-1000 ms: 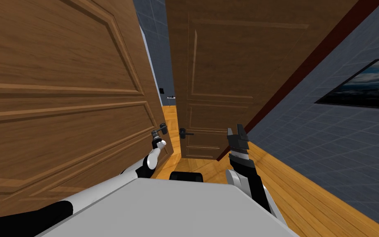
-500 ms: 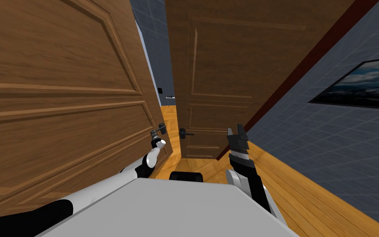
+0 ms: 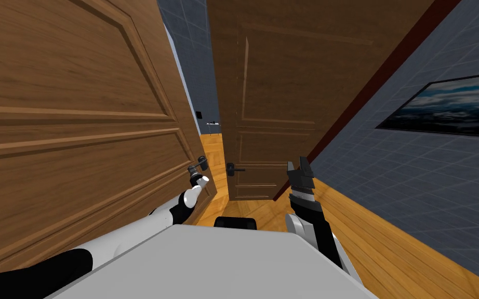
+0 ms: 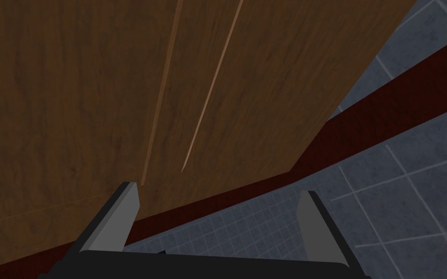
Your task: Push the door open
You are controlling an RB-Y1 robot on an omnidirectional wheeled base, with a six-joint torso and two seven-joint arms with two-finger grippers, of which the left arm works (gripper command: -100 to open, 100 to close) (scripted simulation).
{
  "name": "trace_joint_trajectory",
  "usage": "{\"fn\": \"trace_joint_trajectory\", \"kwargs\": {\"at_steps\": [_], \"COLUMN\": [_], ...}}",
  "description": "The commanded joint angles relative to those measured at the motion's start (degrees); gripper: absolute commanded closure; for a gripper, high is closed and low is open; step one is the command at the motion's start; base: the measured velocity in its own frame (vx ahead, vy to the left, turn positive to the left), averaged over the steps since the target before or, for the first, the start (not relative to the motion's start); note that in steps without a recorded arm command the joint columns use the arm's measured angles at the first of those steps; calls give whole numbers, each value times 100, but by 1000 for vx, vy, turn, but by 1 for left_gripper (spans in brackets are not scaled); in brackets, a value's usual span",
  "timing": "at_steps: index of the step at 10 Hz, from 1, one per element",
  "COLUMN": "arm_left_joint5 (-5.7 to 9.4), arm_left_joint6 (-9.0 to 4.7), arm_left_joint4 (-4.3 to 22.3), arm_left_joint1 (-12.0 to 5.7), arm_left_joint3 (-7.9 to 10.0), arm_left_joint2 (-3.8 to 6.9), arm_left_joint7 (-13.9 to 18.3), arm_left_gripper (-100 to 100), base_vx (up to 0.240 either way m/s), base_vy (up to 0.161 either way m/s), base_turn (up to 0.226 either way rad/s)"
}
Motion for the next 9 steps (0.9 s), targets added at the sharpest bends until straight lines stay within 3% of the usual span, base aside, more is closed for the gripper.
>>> {"fn": "trace_joint_trajectory", "kwargs": {"at_steps": [1,4,7,9], "arm_left_joint5": [172,172,466,466], "arm_left_joint6": [-102,-102,-271,-271], "arm_left_joint4": [-83,-132,95,173], "arm_left_joint1": [7,7,-48,-48], "arm_left_joint3": [45,45,76,76], "arm_left_joint2": [115,115,212,212], "arm_left_joint7": [-109,-109,-283,-283], "arm_left_gripper": [100,100,100,100], "base_vx": [26,8,21,10], "base_vy": [40,10,25,21], "base_turn": [-69,-4,-61,-20]}}
